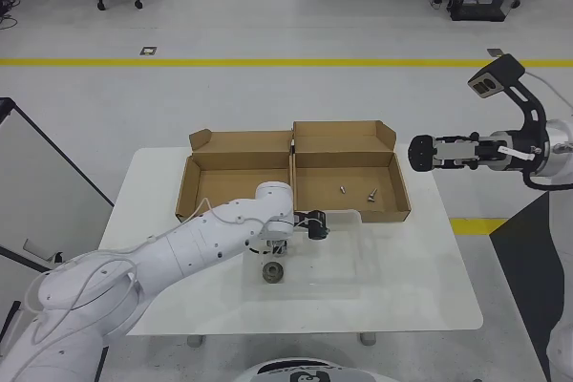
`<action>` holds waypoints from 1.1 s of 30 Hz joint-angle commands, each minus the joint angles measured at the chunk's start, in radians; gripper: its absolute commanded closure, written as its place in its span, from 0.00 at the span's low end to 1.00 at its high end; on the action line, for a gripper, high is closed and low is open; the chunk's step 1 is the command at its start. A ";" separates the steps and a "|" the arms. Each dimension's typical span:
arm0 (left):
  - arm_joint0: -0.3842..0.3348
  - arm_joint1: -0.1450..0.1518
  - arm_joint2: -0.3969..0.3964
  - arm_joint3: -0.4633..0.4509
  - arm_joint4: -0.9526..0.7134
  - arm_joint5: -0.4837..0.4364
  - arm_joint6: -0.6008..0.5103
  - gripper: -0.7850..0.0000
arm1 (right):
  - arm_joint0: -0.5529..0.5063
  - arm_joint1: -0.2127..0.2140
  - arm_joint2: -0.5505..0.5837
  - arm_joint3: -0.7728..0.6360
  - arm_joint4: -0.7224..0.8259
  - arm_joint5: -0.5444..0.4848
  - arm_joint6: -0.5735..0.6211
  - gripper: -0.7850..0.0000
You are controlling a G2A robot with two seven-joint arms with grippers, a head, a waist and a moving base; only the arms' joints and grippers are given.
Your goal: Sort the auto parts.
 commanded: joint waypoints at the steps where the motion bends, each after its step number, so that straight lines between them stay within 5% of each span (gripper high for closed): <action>1: 0.001 -0.002 0.000 0.002 -0.012 -0.010 0.010 0.65 | 0.000 0.000 0.000 0.000 0.000 0.000 0.000 0.00; 15: 0.006 0.001 0.000 0.007 -0.100 -0.084 0.084 0.62 | 0.000 0.000 0.000 0.000 0.000 0.000 0.000 0.00; 33: 0.001 -0.007 0.000 0.046 -0.089 -0.064 0.064 0.67 | 0.000 0.000 0.000 0.000 0.000 0.000 0.000 0.00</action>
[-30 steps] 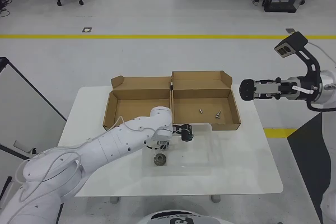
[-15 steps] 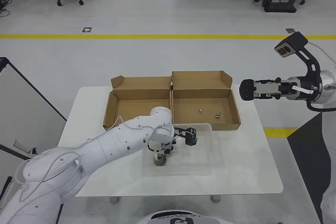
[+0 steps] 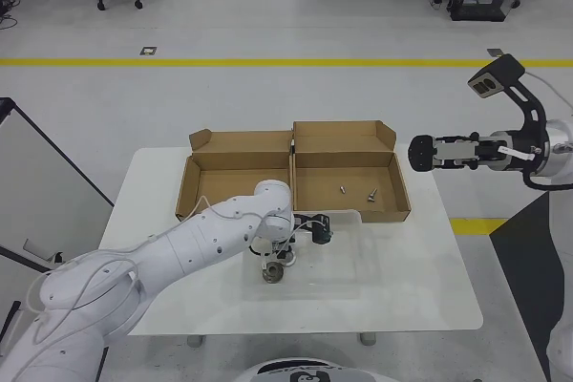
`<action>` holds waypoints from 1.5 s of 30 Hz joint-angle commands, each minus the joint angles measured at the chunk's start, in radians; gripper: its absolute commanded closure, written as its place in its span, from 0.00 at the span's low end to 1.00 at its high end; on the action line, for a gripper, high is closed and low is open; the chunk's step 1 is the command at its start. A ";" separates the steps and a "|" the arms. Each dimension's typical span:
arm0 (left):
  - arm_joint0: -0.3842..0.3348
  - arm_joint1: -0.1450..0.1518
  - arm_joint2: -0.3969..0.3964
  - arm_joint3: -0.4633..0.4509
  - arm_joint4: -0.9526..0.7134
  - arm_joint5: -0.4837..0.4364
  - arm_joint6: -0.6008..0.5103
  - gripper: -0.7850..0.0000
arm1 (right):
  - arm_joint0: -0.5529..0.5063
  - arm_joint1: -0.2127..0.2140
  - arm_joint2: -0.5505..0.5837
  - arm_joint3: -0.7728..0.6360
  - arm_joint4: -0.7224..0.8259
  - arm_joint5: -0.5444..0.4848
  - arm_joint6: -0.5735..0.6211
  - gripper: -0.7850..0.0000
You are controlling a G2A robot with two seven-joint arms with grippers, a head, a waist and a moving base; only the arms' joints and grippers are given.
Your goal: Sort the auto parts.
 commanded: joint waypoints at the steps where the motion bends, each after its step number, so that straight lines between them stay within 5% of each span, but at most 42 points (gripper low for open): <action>1: 0.002 -0.002 0.000 0.003 0.000 -0.001 0.001 0.66 | 0.000 0.000 0.000 0.000 0.000 0.000 0.000 0.00; 22: 0.016 -0.017 0.000 0.023 -0.002 -0.014 0.014 0.69 | 0.000 0.000 0.000 0.000 0.000 0.000 0.000 0.00; 23: 0.016 -0.018 0.000 0.024 0.000 -0.014 0.014 0.72 | 0.000 0.000 0.000 0.000 0.000 0.000 0.000 0.00; 25: 0.017 -0.020 0.000 0.026 0.001 -0.014 0.014 0.98 | 0.000 0.000 0.000 0.000 0.000 0.000 0.000 0.00; 35: 0.004 -0.025 0.000 0.030 -0.012 -0.006 0.006 1.00 | 0.000 0.000 0.000 0.000 0.000 0.000 0.000 0.00; 40: -0.052 -0.002 -0.015 -0.012 -0.097 0.019 -0.019 1.00 | 0.000 0.000 0.000 0.000 0.000 0.000 0.000 0.00; 45: -0.098 0.054 -0.056 -0.124 -0.184 0.053 -0.053 1.00 | 0.000 0.000 0.000 0.000 0.000 0.000 0.000 0.00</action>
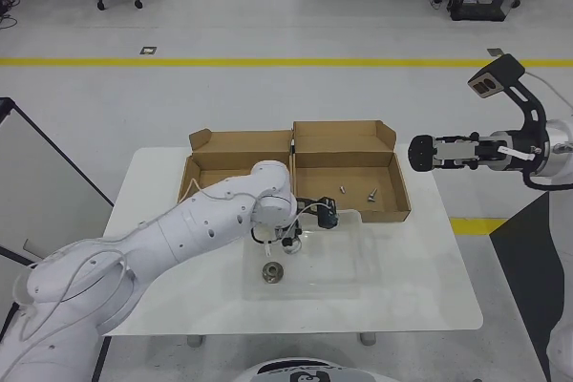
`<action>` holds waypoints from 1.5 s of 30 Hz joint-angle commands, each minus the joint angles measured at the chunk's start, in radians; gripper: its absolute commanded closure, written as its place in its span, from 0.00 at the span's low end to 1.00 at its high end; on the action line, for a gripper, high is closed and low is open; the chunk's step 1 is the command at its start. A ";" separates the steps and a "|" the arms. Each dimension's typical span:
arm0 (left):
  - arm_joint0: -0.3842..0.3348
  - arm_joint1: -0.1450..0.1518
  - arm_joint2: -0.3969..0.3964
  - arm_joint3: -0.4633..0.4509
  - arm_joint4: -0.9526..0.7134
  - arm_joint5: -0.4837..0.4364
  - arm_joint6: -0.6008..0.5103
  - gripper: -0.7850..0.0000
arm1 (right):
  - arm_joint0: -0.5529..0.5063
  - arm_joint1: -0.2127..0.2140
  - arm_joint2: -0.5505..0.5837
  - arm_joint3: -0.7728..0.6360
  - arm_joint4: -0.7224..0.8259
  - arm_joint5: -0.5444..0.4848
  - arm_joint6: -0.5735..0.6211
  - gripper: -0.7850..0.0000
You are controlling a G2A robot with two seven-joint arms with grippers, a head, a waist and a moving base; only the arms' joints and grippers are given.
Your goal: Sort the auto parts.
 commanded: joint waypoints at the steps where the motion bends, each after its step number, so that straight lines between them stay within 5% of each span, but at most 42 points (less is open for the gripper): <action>1: -0.016 0.031 -0.023 -0.060 -0.036 0.012 -0.012 1.00 | 0.000 0.000 0.000 0.000 0.000 0.000 0.000 0.00; 13: -0.016 0.209 -0.165 -0.370 -0.188 0.035 -0.034 1.00 | 0.000 0.000 0.000 0.000 0.000 0.000 0.000 0.00; 22: -0.016 0.209 -0.165 -0.370 -0.188 0.035 -0.034 1.00 | 0.000 0.000 0.000 0.000 0.000 0.000 0.000 0.00; 25: 0.014 0.217 -0.192 -0.339 -0.194 0.045 0.046 1.00 | 0.000 0.000 0.000 0.000 0.000 0.000 0.000 0.00; 35: 0.165 0.304 -0.412 -0.261 -0.429 -0.224 0.279 1.00 | 0.000 0.000 0.000 0.000 0.000 0.000 0.000 0.00; 45: 0.282 0.349 -0.565 -0.246 -0.575 -0.436 0.481 1.00 | 0.000 0.000 0.000 0.000 0.000 0.000 0.000 0.00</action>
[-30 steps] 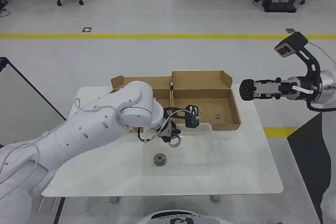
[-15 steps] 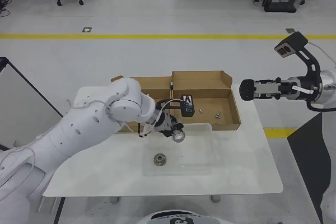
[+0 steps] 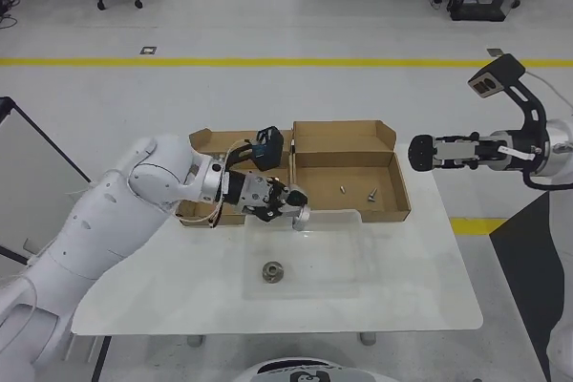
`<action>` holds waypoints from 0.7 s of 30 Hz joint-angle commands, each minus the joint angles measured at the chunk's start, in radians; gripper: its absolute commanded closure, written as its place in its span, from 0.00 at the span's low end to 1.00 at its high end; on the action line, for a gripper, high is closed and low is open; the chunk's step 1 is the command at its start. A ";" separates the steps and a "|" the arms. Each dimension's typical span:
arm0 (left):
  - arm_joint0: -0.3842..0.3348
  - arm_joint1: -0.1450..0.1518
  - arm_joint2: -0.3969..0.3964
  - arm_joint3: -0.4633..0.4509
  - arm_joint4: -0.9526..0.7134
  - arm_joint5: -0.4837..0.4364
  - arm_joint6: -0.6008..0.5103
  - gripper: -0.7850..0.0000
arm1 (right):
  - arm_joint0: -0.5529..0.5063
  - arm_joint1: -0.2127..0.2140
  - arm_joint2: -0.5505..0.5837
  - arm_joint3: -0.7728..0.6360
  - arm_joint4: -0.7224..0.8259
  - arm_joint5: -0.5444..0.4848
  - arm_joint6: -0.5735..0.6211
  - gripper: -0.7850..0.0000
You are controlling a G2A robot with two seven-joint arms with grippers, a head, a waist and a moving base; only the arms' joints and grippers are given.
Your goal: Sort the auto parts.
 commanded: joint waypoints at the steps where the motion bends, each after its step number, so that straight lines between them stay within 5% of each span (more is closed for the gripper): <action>1: 0.018 0.007 -0.034 0.010 -0.032 -0.047 0.050 1.00 | 0.000 0.000 0.000 0.000 0.000 0.000 0.000 0.00; 8: 0.034 0.017 -0.091 -0.034 -0.172 -0.065 0.092 1.00 | 0.000 0.000 0.000 0.000 0.000 0.000 0.000 0.00; 21: 0.051 0.014 -0.103 -0.058 -0.160 -0.045 0.136 1.00 | 0.000 0.000 0.000 0.000 0.000 0.000 0.000 0.00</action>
